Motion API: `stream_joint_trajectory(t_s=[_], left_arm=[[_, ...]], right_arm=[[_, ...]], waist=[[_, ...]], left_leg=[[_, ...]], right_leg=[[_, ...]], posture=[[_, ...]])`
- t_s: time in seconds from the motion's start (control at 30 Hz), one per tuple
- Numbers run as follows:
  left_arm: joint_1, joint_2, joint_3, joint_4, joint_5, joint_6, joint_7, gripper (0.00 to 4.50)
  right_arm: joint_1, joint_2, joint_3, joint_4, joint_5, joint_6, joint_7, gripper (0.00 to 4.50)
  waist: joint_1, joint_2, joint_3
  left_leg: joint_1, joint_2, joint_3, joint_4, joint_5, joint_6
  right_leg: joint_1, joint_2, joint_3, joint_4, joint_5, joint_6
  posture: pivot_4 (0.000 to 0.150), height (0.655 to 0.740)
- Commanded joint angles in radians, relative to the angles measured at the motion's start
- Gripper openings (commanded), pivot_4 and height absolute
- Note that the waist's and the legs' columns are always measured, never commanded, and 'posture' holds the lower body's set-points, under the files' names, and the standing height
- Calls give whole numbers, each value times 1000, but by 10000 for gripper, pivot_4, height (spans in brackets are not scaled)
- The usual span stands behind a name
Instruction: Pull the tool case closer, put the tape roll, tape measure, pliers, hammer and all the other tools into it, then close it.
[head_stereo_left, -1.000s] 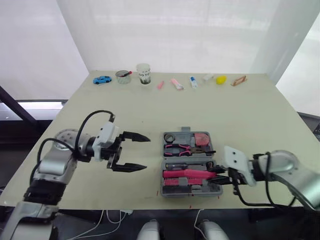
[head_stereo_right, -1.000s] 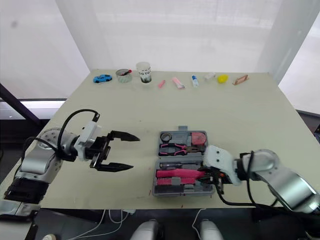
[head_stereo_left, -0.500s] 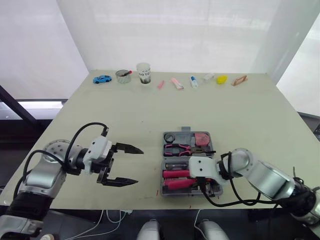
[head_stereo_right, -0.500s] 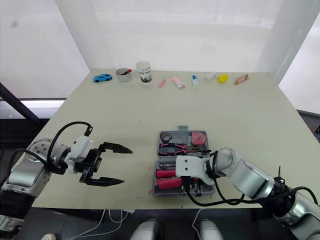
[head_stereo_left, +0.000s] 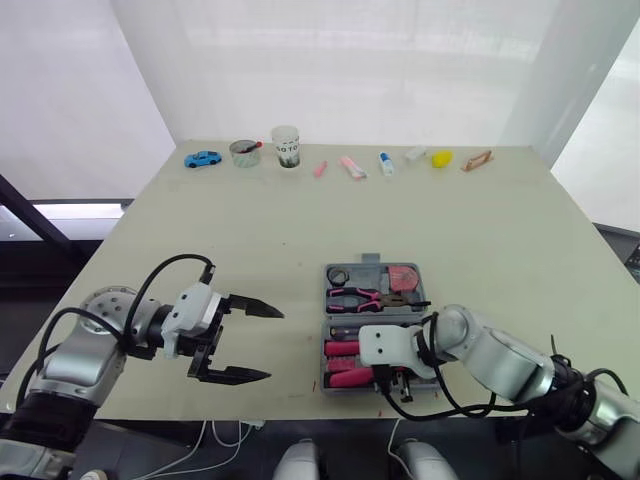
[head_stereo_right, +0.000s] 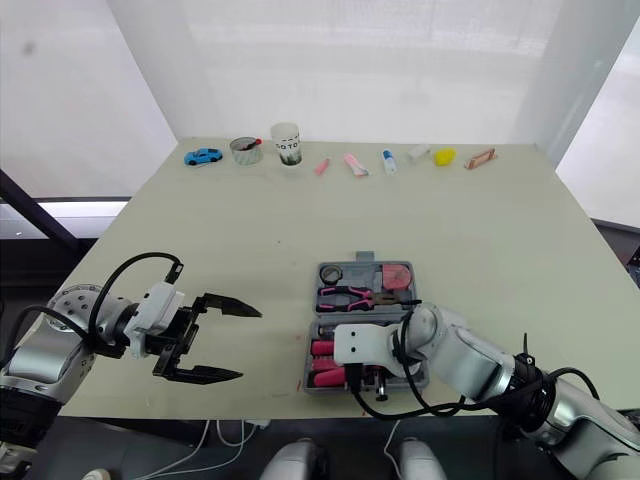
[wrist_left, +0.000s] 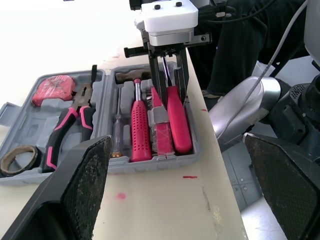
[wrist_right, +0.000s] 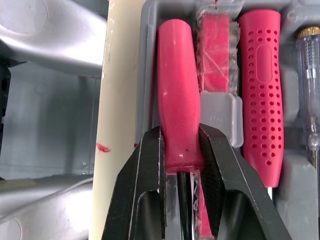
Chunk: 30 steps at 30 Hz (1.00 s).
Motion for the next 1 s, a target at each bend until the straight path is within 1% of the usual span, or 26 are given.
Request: stream_joint_trajectory(t_s=[0.03, 0.27, 0.33, 0.43, 0.47, 0.53, 0.7, 0.83, 0.9, 0.93, 1.0], left_arm=[[-6, 6, 0, -12, 1, -28, -60, 45000], [-4, -10, 0, -11, 14, -32, -60, 45000], [-4, -16, 2, -15, 17, -29, -60, 45000], [-7, -21, 2, -14, 19, -26, -60, 45000], [-8, -22, 2, -12, 20, -26, -60, 45000], [-9, -23, 3, -10, 22, -27, -60, 45000], [-13, -24, 2, -5, 24, -30, -60, 45000], [-17, -26, 1, -5, 22, -29, -60, 45000], [-22, -29, 0, -8, 21, -25, -60, 45000], [-25, -30, -1, -8, 21, -24, -60, 45000], [-30, -34, -2, -7, 20, -24, -60, 45000]], right_arm=[[-3, 27, -5, 7, -16, -2, -19, 3872], [2, 38, -4, 29, -39, -28, -22, 3872], [4, 22, 1, 30, -41, -48, -2, 14389], [10, 24, -13, 32, -40, -60, 1, 28193], [12, 29, -26, 29, -33, -56, 1, 34245], [13, 31, -57, 11, -11, -43, 10, 40510], [25, 31, -150, -29, 76, -21, 44, 40510], [69, 32, -238, -38, 165, -62, 68, 40510], [121, 58, -307, -5, 204, -152, 50, 35585], [144, 65, -328, 13, 214, -206, 51, 28472], [193, 60, -347, 54, 205, -329, 54, 23694]], waist=[[-1, 0, 0], [-3, 0, 0], [-2, 0, 0], [-1, 0, 0], [-1, 0, 0], [0, 0, 0], [0, 0, 0], [0, 0, 0], [1, 0, 0], [1, 0, 0], [2, -1, 0]], left_leg=[[0, 0, 0, 0, 0, 0], [1, 1, 0, 0, 0, 0], [1, 1, 0, 0, 0, 0], [1, 1, 0, 0, 0, 0], [1, 1, 1, 0, 0, 0], [0, 1, 1, 0, 0, 0], [0, 1, 1, -1, 0, 0], [0, 1, 1, -1, 0, 0], [0, 1, 0, -1, 0, 0], [0, 1, 0, -1, 0, 0], [0, 1, 1, -1, 0, 0]], right_leg=[[0, 0, 0, 0, 0, 0], [0, 1, 0, 1, 0, 0], [0, 1, 0, 1, 0, 0], [0, 1, 0, 1, 0, 0], [0, 1, 0, 1, 0, 0], [0, 1, 0, 0, 0, 0], [0, 1, 0, 0, 1, 1], [0, 1, 0, 0, 0, 0], [0, 1, 0, 0, 0, 0], [0, 1, 0, 0, 0, 0], [0, 1, 0, 0, 0, 0]], posture=[[1500, 7400], [1500, 7400], [1500, 7400], [1500, 7400], [1500, 7400], [1500, 7400], [1500, 7400], [1500, 7400], [1500, 7400], [1500, 7400], [1500, 7400]])
